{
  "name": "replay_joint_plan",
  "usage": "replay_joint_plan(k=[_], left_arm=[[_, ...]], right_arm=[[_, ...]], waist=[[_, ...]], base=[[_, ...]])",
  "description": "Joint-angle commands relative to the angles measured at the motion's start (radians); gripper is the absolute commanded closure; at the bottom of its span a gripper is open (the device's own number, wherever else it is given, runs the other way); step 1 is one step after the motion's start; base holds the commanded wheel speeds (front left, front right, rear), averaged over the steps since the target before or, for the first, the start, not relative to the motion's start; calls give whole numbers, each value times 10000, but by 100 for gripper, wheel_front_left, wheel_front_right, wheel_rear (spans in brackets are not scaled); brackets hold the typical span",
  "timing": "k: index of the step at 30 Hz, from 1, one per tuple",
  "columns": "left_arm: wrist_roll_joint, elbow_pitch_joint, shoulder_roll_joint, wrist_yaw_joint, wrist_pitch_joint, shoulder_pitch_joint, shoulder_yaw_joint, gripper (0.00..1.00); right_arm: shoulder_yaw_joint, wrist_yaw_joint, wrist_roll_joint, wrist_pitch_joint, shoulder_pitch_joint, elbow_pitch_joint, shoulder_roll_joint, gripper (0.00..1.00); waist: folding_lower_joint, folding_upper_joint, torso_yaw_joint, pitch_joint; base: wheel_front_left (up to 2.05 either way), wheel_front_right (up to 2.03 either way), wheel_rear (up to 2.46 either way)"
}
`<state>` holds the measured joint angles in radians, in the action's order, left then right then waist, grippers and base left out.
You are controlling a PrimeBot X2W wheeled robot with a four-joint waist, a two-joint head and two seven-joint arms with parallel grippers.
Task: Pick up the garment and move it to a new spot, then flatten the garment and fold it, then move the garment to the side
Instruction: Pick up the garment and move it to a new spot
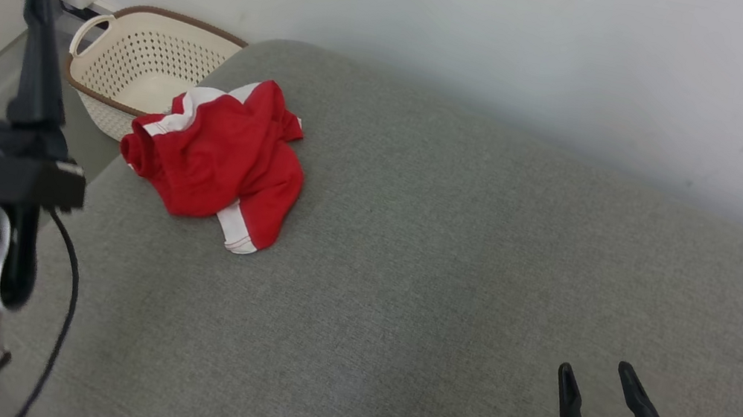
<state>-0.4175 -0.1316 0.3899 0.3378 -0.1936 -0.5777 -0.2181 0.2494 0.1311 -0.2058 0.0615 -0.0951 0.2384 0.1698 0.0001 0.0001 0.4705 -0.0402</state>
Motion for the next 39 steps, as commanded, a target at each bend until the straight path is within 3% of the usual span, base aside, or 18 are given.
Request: replay_joint_plan(k=[1, 10, 20, 28, 38, 39], left_arm=[[-224, 364, -1, -106, 127, -449, 82, 0], [-1970, 5325, -319, -1121, 919, -3088, 805, 0], [-2845, 9489, -749, -1758, 510, -3835, 1299, 0], [-3288, 11518, -813, -2356, 835, -4194, 1385, 0], [-3676, 13026, -881, -3055, 1695, -4601, 1399, 0], [-3691, 13086, -880, -3106, 1653, -4665, 1414, 15]], right_arm=[[-20, -7, 41, -11, 104, 40, 99, 0], [103, -7, -91, -141, 717, 196, 548, 0], [126, -7, -187, -302, 1249, 456, 1046, 0], [80, -7, -242, -510, 1656, 757, 1428, 0], [-27, -7, -336, -546, 1873, 841, 1626, 0], [-39, -7, -331, -536, 1891, 839, 1620, 0]], waist=[[-1, -1, -387, -414], [-1, -1, -1396, -1561], [-1, -1, -2190, -2839], [-1, -1, -2601, -3820], [-1, -1, -2758, -4313], [-1, -1, -2756, -4321]], base=[[0, 0, 0], [0, 0, 0], [0, 0, 0], [0, 0, 0], [0, 0, 0], [0, 0, 0]])
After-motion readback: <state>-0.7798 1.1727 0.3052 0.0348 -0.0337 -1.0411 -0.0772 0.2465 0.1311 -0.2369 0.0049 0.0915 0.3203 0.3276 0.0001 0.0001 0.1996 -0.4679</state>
